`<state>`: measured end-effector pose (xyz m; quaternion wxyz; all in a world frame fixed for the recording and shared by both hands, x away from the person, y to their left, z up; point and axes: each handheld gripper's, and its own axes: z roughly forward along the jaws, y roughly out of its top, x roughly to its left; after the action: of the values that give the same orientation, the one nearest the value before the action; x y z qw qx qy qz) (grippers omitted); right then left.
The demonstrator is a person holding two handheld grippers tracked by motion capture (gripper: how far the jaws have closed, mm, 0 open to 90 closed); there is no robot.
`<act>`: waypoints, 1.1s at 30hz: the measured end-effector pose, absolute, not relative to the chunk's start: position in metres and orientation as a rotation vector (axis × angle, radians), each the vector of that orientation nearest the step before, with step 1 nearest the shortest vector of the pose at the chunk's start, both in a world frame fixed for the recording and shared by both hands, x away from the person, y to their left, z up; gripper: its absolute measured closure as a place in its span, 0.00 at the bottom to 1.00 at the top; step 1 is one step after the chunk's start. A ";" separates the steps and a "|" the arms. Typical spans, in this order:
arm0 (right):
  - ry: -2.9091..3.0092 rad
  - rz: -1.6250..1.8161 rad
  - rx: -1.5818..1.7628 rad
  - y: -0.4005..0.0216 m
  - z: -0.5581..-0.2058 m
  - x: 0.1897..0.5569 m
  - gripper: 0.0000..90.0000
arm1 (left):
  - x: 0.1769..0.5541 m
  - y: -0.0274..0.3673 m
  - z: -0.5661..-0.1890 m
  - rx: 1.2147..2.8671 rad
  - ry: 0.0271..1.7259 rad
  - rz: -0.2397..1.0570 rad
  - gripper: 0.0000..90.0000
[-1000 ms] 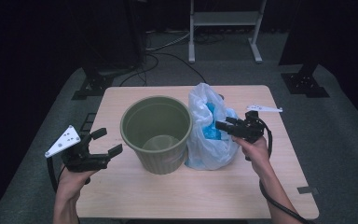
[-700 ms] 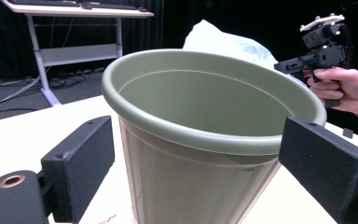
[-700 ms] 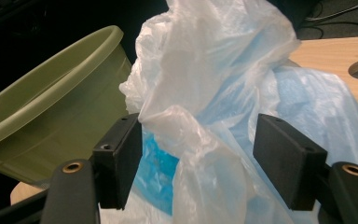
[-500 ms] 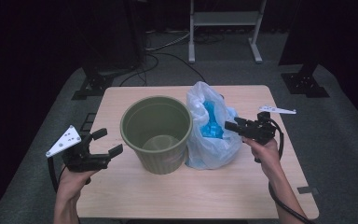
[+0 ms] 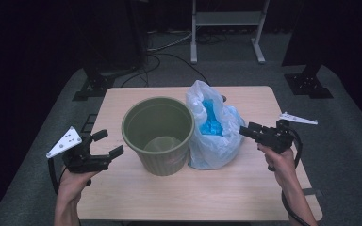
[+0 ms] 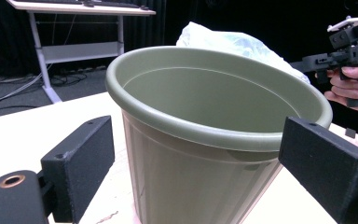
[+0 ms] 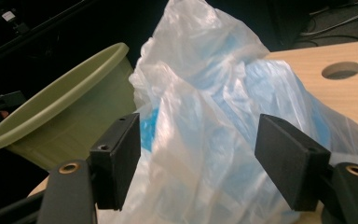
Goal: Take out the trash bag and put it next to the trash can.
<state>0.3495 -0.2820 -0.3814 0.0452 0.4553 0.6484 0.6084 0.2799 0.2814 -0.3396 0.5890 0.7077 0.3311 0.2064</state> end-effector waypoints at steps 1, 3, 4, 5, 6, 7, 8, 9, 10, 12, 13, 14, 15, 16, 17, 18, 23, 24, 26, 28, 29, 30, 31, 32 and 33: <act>1.978 1.858 1.400 -0.283 -0.383 0.349 0.33 | 0.280 0.281 -0.340 1.647 0.771 0.480 0.10; 1.975 1.862 1.414 -0.287 -0.387 0.347 0.33 | 0.280 0.281 -0.340 1.648 0.772 0.479 0.10; 1.972 1.870 1.424 -0.288 -0.389 0.346 0.33 | 0.280 0.281 -0.340 1.649 0.772 0.479 0.10; 1.971 1.870 1.426 -0.290 -0.391 0.346 0.33 | 0.280 0.282 -0.340 1.649 0.772 0.479 0.10; 1.970 1.869 1.433 -0.291 -0.393 0.345 0.33 | 0.280 0.281 -0.340 1.648 0.774 0.478 0.10; 1.967 1.870 1.439 -0.292 -0.395 0.344 0.33 | 0.280 0.281 -0.340 1.648 0.774 0.477 0.10; 1.967 1.870 1.443 -0.294 -0.397 0.343 0.33 | 0.281 0.282 -0.341 1.647 0.776 0.475 0.10; 1.965 1.871 1.454 -0.294 -0.399 0.342 0.33 | 0.281 0.282 -0.341 1.647 0.776 0.473 0.10; 1.964 1.875 1.457 -0.295 -0.400 0.341 0.33 | 0.281 0.282 -0.341 1.648 0.775 0.472 0.10; 1.961 1.884 1.463 -0.295 -0.403 0.338 0.33 | 0.281 0.283 -0.342 1.648 0.781 0.471 0.10; 1.962 1.882 1.461 -0.295 -0.404 0.337 0.33 | 0.282 0.283 -0.342 1.647 0.782 0.470 0.10; 1.965 1.881 1.460 -0.295 -0.405 0.336 0.33 | 0.282 0.283 -0.342 1.647 0.783 0.471 0.10; 1.965 1.883 1.460 -0.295 -0.406 0.335 0.33 | 0.282 0.283 -0.343 1.648 0.784 0.471 0.10; 1.965 1.881 1.460 -0.295 -0.408 0.334 0.33 | 0.282 0.284 -0.343 1.648 0.786 0.471 0.10; 1.965 1.884 1.467 -0.295 -0.409 0.333 0.33 | 0.282 0.284 -0.343 1.649 0.785 0.470 0.10; 1.968 1.882 1.469 -0.296 -0.411 0.331 0.33 | 0.282 0.284 -0.343 1.649 0.785 0.470 0.10; 1.961 1.898 1.481 -0.296 -0.420 0.327 0.33 | 0.282 0.284 -0.343 1.643 0.783 0.458 0.10; 1.962 1.896 1.480 -0.296 -0.421 0.327 0.33 | 0.282 0.284 -0.343 1.639 0.781 0.457 0.10; 1.965 1.890 1.477 -0.294 -0.424 0.325 0.33 | 0.281 0.285 -0.342 1.638 0.780 0.456 0.10; 1.971 1.880 1.481 -0.293 -0.427 0.323 0.33 | 0.281 0.286 -0.342 1.635 0.780 0.456 0.10; 1.971 1.877 1.479 -0.293 -0.428 0.323 0.33 | 0.281 0.286 -0.342 1.633 0.782 0.456 0.10; 1.970 1.876 1.477 -0.292 -0.429 0.322 0.33 | 0.281 0.286 -0.342 1.632 0.781 0.457 0.10; 1.973 1.864 1.481 -0.292 -0.431 0.321 0.32 | 0.281 0.286 -0.342 1.632 0.782 0.457 0.10; 1.973 1.851 1.479 -0.292 -0.432 0.320 0.32 | 0.281 0.286 -0.342 1.632 0.783 0.456 0.10; 1.970 1.849 1.483 -0.292 -0.433 0.319 0.32 | 0.281 0.286 -0.342 1.632 0.781 0.456 0.10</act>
<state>0.3188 -0.2917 -0.4333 0.0300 0.4811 0.6388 0.5996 0.2812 0.2863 -0.3419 0.5954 0.7027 0.3363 0.1965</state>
